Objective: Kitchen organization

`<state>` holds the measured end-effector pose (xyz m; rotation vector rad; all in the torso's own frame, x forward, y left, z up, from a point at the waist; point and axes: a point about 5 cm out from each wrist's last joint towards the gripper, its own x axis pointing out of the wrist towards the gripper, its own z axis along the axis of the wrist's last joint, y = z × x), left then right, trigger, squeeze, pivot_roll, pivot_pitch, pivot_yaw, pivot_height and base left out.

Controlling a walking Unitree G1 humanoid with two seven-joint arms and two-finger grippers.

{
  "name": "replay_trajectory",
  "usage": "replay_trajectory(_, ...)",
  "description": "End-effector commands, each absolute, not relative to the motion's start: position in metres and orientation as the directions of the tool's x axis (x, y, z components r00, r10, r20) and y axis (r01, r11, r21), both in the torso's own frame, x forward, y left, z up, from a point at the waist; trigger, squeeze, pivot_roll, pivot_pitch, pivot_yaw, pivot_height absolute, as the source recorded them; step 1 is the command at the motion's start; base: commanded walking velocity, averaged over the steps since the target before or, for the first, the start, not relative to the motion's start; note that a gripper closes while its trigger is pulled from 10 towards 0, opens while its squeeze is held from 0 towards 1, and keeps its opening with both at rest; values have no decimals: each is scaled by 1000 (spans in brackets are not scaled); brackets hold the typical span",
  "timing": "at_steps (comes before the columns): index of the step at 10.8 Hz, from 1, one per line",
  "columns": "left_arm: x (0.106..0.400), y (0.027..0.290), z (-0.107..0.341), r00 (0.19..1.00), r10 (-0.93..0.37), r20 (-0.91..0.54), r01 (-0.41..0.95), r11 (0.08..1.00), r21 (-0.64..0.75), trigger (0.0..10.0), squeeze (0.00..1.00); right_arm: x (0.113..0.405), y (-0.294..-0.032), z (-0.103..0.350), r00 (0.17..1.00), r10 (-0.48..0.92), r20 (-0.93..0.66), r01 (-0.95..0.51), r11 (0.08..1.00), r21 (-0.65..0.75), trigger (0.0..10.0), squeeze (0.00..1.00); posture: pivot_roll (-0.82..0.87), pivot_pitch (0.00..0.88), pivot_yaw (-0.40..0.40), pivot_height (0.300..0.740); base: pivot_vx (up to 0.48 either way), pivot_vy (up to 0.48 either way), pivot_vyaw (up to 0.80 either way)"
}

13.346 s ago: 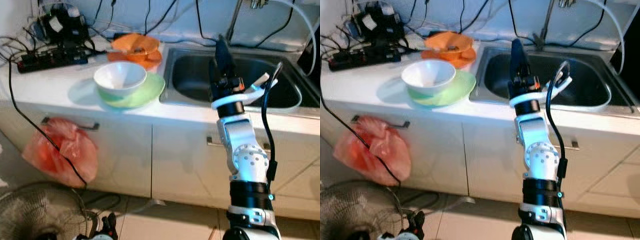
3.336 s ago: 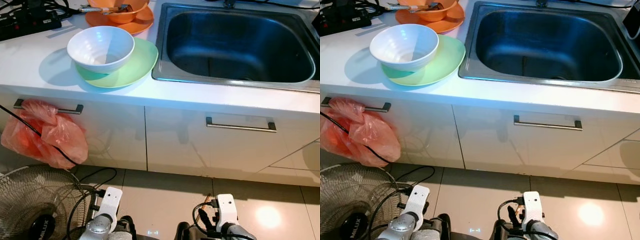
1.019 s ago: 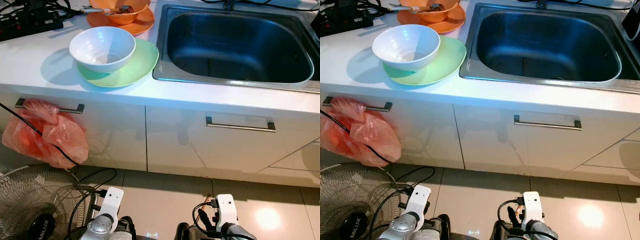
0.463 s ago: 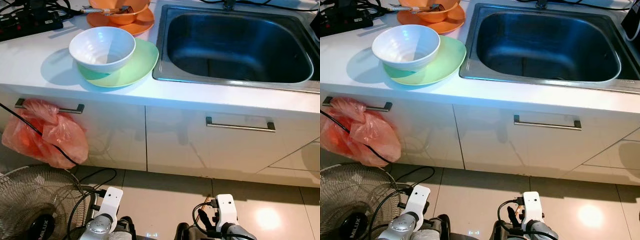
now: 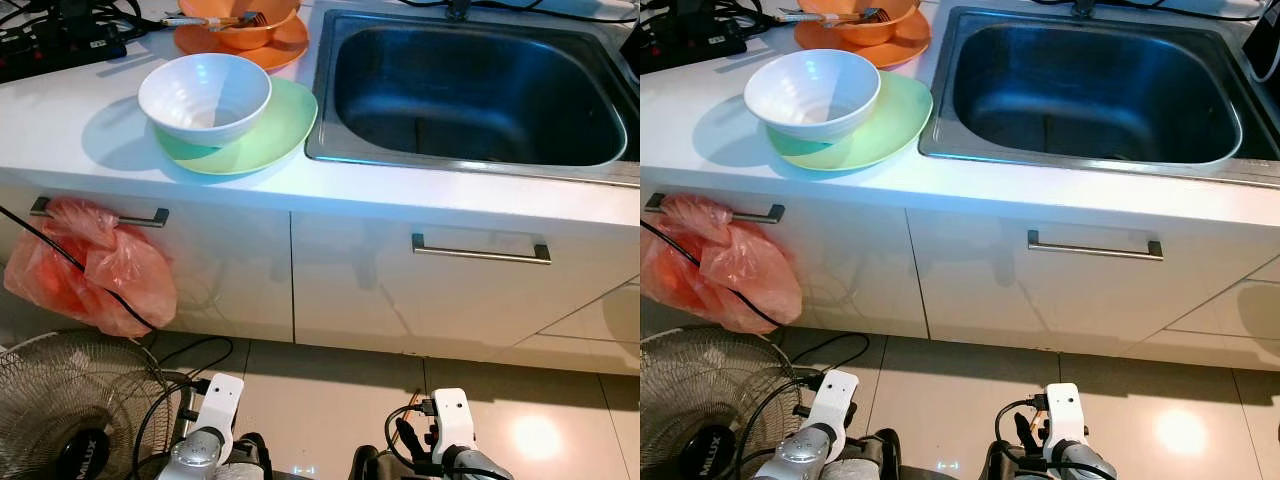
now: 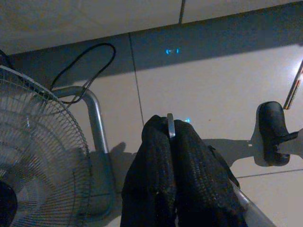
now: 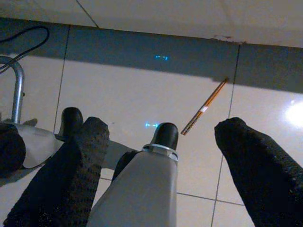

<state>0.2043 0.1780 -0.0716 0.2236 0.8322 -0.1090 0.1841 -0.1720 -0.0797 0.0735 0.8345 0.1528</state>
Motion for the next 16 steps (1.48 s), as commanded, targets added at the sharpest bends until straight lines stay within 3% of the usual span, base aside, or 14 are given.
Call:
replay_trajectory(1,196,181,-76,650,0,-760,179,972,152,10000,0,176,-174,-84,634,160,-756,-96,987,129,10000,0,87,174,-34,740,0,0,0)
replay_trajectory(4,194,181,-77,638,-3,-770,203,965,164,10000,0,176,-174,-84,636,164,-754,-101,986,129,10000,0,82,169,-33,740,0,-89,0)
replay_trajectory(16,189,185,-80,627,11,-779,189,968,166,10000,0,177,-174,-84,635,166,-754,-93,986,139,10000,0,88,205,-42,740,0,-385,0)
